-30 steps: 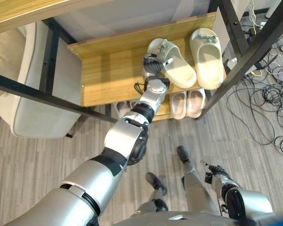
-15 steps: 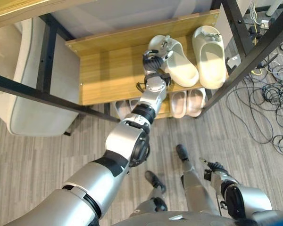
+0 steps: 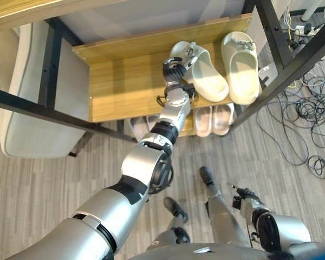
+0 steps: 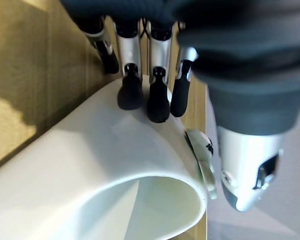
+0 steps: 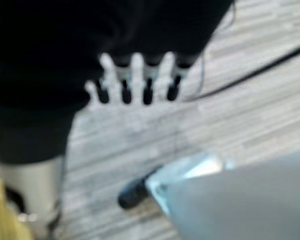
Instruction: Arrange the slippers neatly on the shoe rack.
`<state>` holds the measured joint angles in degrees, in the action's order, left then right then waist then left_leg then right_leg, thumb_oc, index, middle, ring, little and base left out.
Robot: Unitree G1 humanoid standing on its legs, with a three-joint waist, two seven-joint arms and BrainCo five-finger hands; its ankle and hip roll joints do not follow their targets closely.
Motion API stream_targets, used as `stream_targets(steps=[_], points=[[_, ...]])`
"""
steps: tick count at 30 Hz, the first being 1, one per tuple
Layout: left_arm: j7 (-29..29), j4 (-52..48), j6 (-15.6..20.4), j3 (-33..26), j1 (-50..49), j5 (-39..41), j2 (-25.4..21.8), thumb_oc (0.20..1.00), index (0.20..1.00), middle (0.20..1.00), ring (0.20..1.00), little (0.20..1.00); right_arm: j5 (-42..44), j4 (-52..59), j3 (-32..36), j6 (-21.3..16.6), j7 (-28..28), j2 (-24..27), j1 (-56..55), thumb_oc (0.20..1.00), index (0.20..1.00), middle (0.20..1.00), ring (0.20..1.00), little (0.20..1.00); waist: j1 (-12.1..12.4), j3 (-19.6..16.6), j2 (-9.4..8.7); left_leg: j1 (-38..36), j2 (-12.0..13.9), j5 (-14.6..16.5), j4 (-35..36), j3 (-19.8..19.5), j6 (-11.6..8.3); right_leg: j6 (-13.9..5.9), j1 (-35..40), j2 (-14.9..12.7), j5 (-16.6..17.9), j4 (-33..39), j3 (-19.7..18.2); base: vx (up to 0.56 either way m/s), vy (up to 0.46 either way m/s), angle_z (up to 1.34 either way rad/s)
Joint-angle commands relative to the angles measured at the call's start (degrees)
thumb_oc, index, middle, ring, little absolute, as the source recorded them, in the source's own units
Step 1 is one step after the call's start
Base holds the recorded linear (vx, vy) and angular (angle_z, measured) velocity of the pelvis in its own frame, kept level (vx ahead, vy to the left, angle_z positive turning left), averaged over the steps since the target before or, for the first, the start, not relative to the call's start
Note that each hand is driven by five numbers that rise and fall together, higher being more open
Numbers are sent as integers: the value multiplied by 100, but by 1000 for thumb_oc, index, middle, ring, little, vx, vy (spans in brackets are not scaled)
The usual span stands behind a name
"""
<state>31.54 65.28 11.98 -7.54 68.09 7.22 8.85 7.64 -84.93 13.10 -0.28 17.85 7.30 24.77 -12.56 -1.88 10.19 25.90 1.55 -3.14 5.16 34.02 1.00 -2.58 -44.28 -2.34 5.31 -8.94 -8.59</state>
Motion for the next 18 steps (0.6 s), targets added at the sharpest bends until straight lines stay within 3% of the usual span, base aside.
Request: stream_targets(steps=[1, 7, 18], points=[[-298, 337, 189, 22, 436, -242, 879, 1000, 1000, 1000, 1000, 1000, 155, -445, -62, 43, -14, 203, 217, 1000, 1000, 1000, 1000, 1000, -181, 186, 713, -618, 695, 68, -16, -613, -698, 504, 101, 702, 10, -310, 105, 0, 0, 0], [-377, 14, 222, 135, 58, -285, 815, 1000, 1000, 1000, 1000, 1000, 240, -397, 12, 22, -30, 191, 141, 1000, 1000, 1000, 1000, 1000, -112, 213, 730, -715, 725, 42, -16, -685, -733, 512, 263, 689, -42, -325, 171, 0, 0, 0], [-231, -20, -170, 566, -767, -866, 564, 1000, 1000, 1000, 1000, 1000, 441, -259, 120, 26, 61, 180, 18, 1000, 1000, 1000, 1000, 1000, 52, 296, 655, -1197, 758, -34, -16, -859, -785, 509, 850, 647, -206, -340, 405, -2, -10, 6]])
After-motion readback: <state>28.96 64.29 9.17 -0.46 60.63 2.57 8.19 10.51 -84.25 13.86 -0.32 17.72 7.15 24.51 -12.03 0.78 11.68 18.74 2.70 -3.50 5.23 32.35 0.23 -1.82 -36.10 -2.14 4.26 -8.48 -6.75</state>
